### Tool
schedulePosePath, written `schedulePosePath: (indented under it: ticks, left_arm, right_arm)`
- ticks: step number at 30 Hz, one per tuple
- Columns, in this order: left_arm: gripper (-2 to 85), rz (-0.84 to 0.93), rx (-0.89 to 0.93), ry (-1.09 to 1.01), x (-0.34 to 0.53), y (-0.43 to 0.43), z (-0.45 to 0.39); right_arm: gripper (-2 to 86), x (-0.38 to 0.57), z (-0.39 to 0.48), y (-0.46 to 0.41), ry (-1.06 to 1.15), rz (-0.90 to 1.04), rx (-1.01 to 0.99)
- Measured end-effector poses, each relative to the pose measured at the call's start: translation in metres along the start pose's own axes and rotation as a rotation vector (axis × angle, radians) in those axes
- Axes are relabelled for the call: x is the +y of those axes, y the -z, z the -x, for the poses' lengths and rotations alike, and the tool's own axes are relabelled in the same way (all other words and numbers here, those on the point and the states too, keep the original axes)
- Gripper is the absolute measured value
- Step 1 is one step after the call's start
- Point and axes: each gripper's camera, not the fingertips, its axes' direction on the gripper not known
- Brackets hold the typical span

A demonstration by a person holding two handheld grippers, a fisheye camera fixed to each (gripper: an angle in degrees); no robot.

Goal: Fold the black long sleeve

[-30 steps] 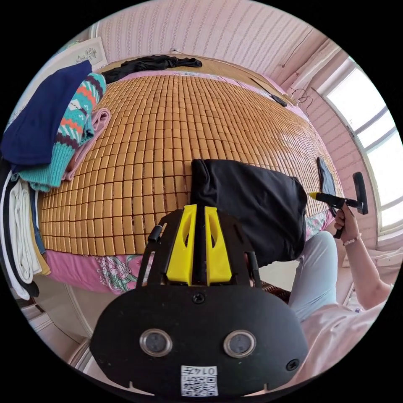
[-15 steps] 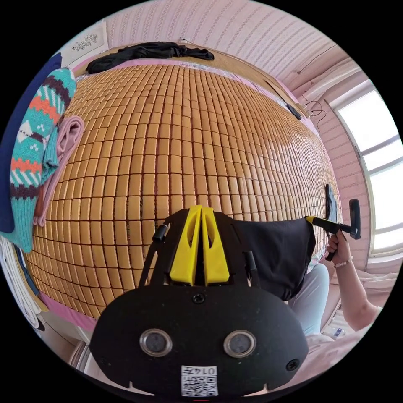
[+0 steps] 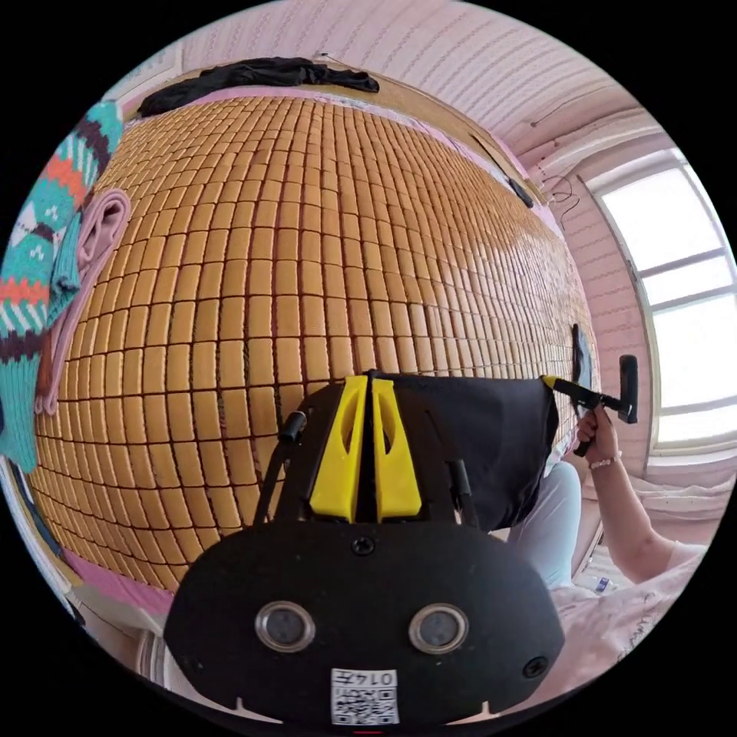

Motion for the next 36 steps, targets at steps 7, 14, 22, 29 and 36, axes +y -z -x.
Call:
schedulePosePath:
  ticks: [7, 14, 22, 29, 36]
  left_arm:
    - [0.1, -0.019, 0.135, 0.138, 0.019, -0.009, 0.016]
    - [-0.9, -0.055, -0.264, -0.113, 0.059, 0.028, -0.035]
    - [-1.0, -0.09, -0.073, -0.406, 0.198, 0.003, -0.157]
    - [-1.0, -0.049, -0.14, -0.494, 0.272, -0.06, -0.239]
    - [-1.0, 0.009, -0.23, -0.515, 0.28, -0.093, -0.249]
  right_arm:
    - [0.2, -0.008, 0.022, -0.014, -0.049, -0.006, -0.005]
    - [-0.2, 0.005, 0.046, 0.003, -0.104, -0.124, 0.044]
    - [-0.3, 0.057, 0.172, -0.031, 0.26, 0.02, 0.027]
    - [-0.4, -0.005, 0.307, -0.095, 0.566, 0.168, 0.291]
    - [-0.6, -0.073, 0.367, -0.168, 0.527, 0.293, 0.414]
